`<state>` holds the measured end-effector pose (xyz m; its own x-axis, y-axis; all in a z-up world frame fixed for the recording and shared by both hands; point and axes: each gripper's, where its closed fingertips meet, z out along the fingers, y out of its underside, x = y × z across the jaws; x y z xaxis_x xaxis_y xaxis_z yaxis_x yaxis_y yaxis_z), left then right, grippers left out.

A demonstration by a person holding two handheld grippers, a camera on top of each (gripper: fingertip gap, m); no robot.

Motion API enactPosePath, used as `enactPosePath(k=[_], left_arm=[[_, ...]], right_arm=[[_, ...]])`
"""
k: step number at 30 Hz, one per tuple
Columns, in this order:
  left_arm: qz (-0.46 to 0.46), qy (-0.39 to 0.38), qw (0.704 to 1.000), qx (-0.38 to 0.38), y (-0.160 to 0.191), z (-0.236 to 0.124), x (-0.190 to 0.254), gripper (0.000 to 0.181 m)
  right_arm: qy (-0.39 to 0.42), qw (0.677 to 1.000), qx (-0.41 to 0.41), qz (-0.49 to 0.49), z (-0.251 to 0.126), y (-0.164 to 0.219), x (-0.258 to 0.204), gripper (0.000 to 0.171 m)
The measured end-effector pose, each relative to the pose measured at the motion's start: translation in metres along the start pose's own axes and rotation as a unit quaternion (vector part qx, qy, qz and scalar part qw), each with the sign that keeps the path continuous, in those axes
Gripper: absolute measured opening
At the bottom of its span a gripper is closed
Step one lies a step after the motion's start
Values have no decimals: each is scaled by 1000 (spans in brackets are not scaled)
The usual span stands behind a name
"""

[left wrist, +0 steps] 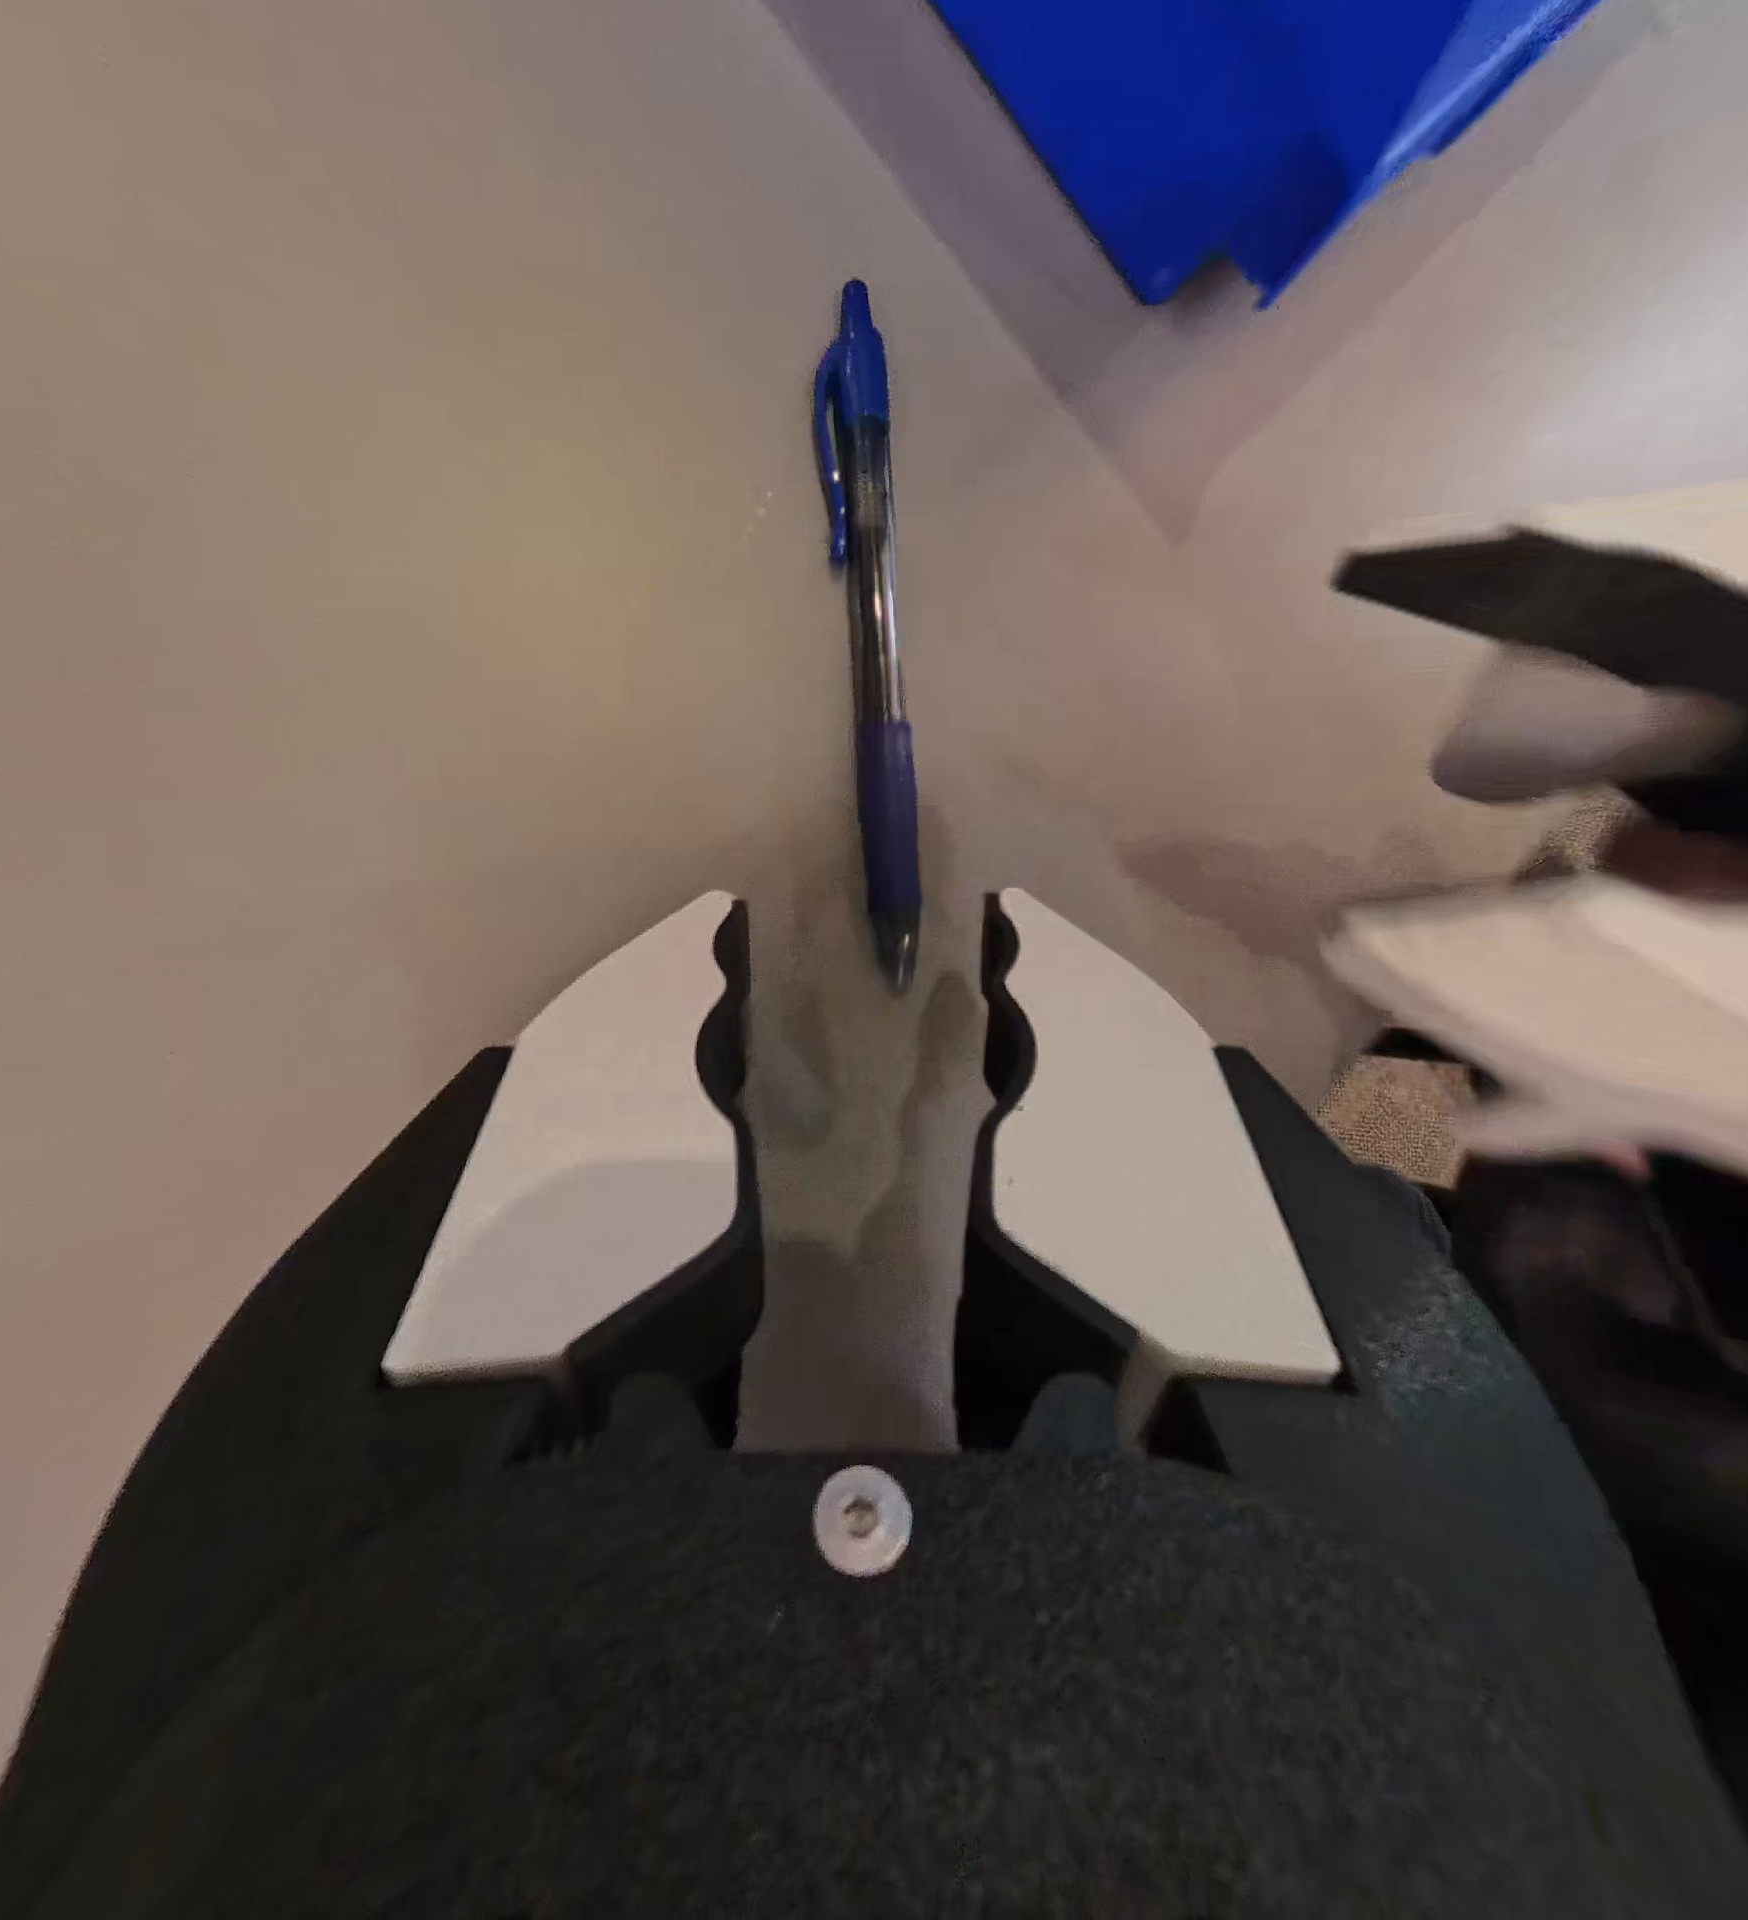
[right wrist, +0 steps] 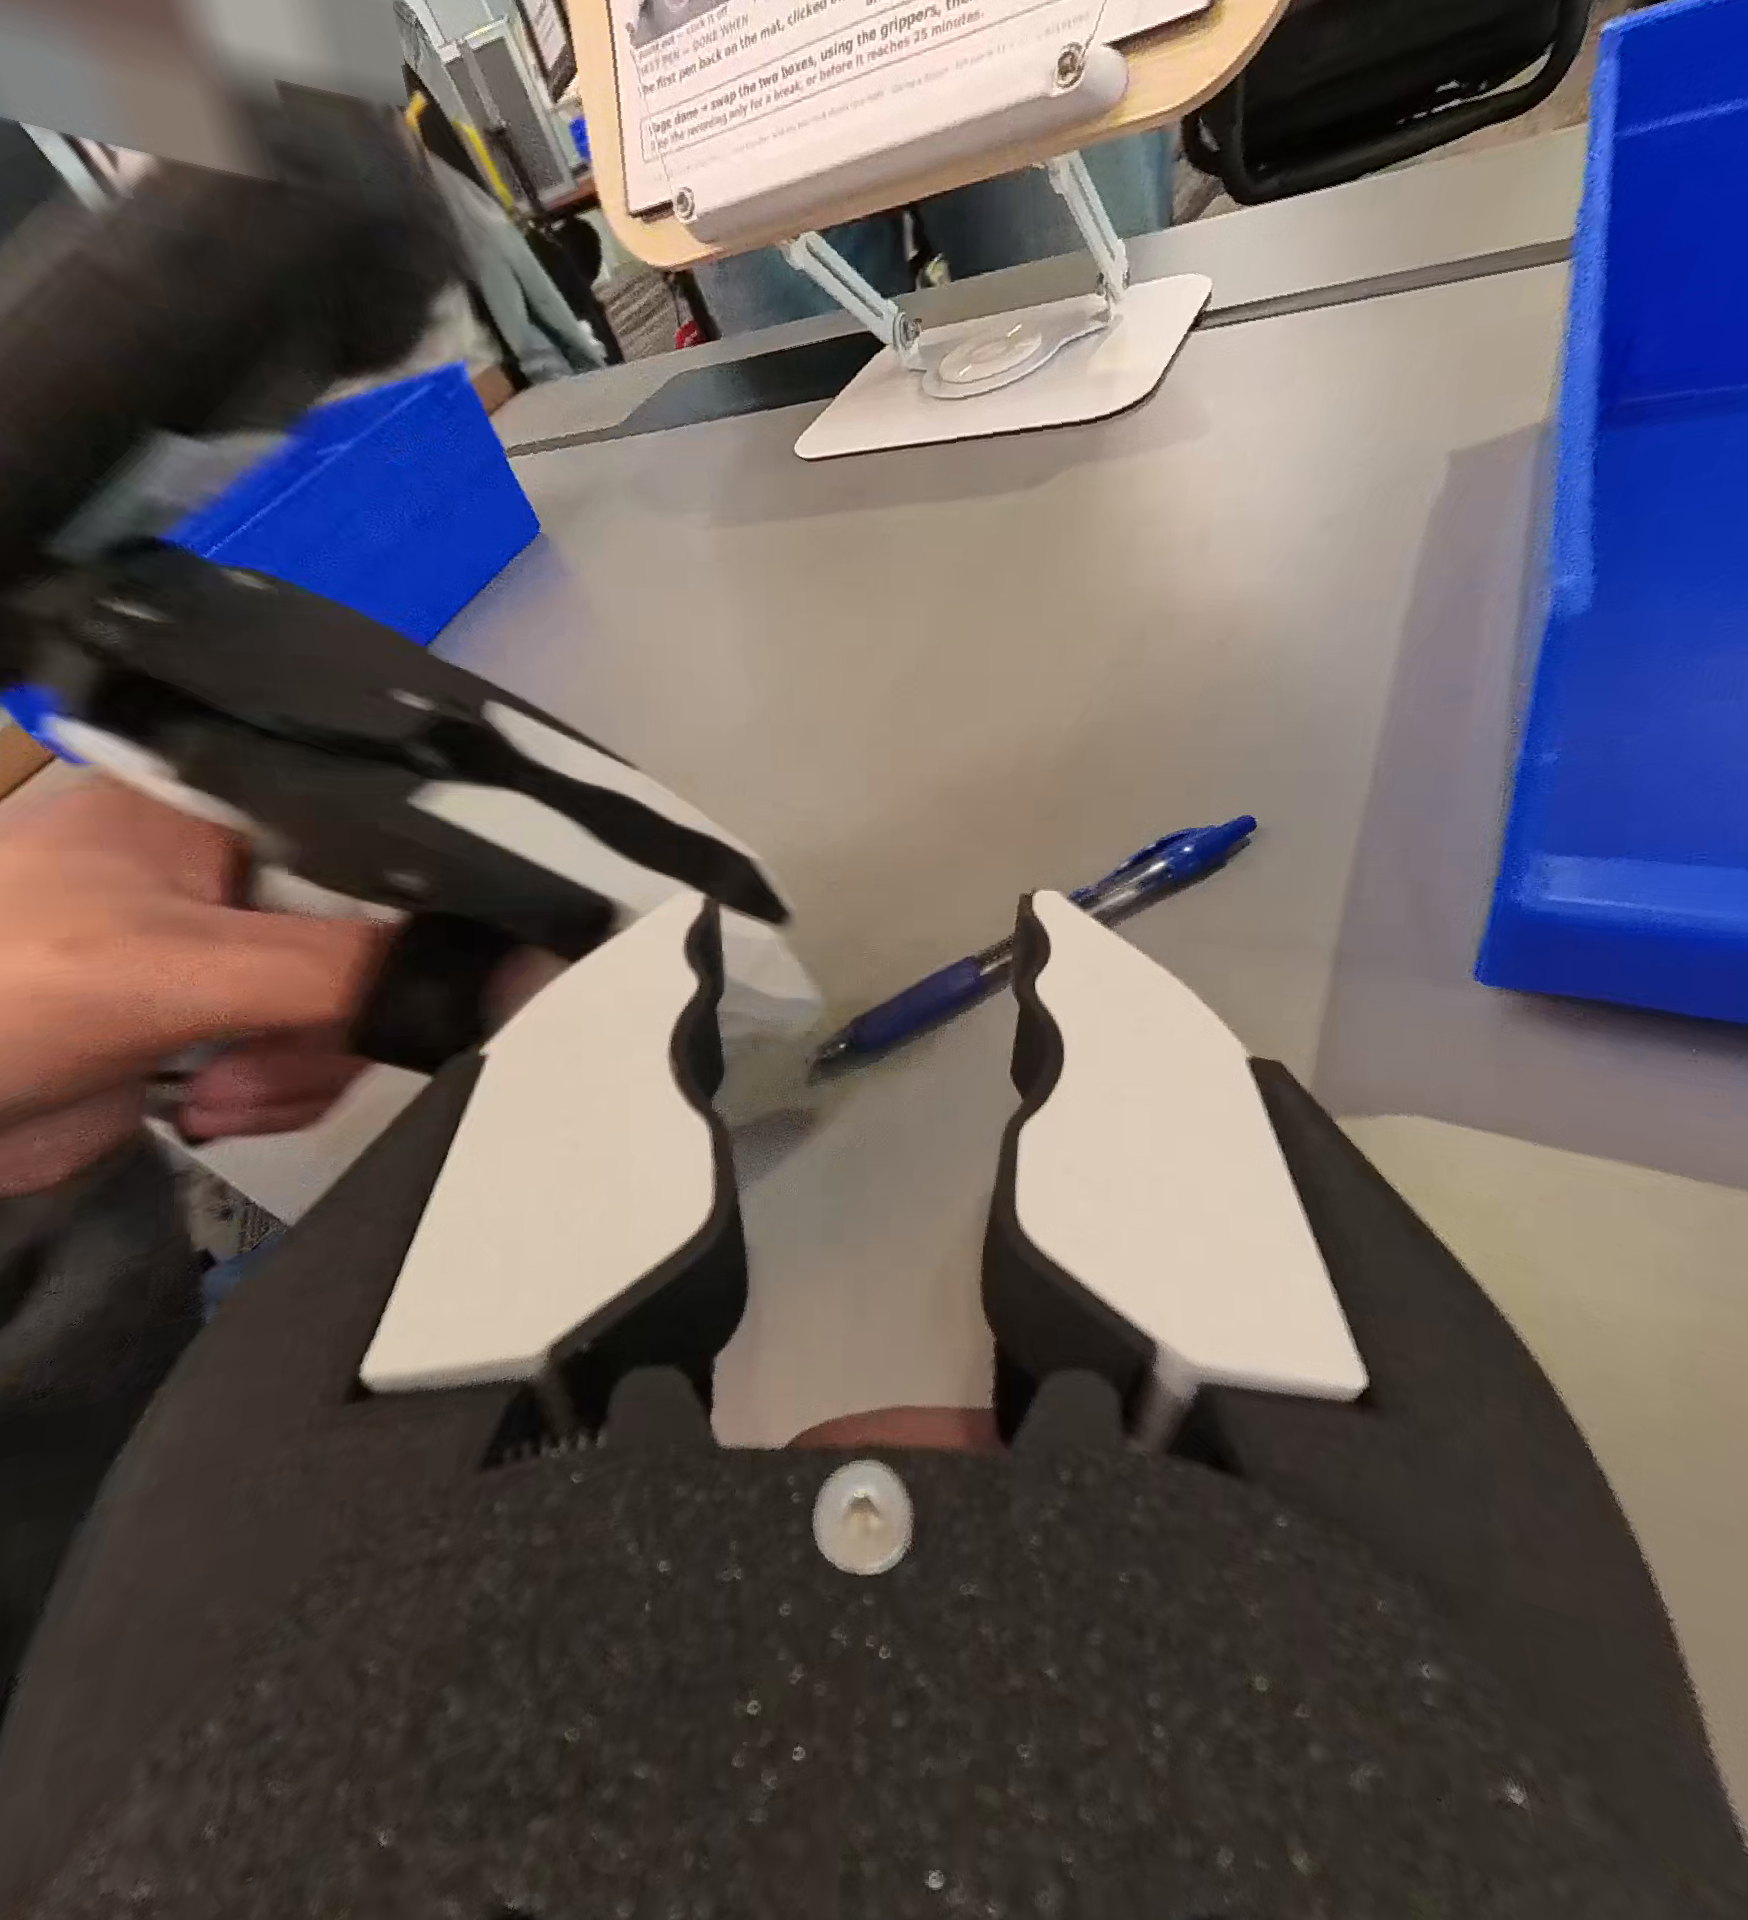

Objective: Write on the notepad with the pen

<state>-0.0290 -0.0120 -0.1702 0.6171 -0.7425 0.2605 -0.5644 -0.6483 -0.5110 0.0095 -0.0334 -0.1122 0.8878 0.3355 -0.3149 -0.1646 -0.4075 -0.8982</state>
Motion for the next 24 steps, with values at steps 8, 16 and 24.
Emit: enactPosePath(k=[8, 16, 24], left_arm=[[-63, -43, 989, 124, 81, -199, -94, 57], [-174, -257, 949, 61, 150, -291, -354, 53], [-212, -267, 939, -34, 141, -239, -471, 54]], right_arm=[[-22, 999, -26, -23, 18, 19, -26, 54], [-46, 997, -41, -51, 39, 22, -56, 54], [-45, 996, -53, -60, 50, 27, -59, 54]])
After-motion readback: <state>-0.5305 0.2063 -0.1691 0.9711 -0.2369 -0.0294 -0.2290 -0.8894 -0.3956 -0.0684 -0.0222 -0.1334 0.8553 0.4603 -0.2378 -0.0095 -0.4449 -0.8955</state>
